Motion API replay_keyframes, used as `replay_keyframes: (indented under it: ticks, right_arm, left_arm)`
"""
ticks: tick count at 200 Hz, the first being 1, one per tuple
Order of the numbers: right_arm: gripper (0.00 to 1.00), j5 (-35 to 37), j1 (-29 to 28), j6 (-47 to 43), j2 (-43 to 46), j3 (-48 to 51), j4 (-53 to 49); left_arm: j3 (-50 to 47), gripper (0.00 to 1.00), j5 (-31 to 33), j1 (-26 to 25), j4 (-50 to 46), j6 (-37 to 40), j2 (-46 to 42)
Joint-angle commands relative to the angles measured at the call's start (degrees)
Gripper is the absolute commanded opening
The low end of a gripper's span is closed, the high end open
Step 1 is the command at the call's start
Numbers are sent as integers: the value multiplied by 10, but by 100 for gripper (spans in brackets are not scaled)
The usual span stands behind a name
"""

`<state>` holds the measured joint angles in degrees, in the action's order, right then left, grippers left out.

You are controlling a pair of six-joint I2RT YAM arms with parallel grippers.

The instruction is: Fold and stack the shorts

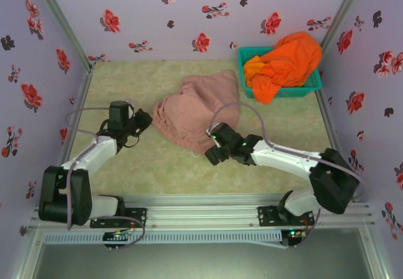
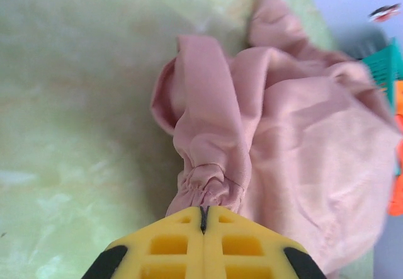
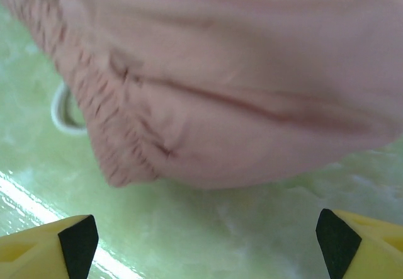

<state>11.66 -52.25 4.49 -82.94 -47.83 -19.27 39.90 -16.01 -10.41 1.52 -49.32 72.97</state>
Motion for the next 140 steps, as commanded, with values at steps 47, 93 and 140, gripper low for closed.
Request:
replay_keyframes:
  ticks: [47, 93, 140]
  right_arm:
    - [91, 24, -47, 29, -105, -58, 64]
    - [83, 34, -46, 83, -191, -102, 88]
    - [46, 86, -46, 104, -240, -126, 65]
  left_arm:
    - [30, 0, 32, -2, -50, 23, -42]
    - [17, 0, 33, -2, -37, 18, -45]
    - [19, 0, 36, -1, -37, 24, -46]
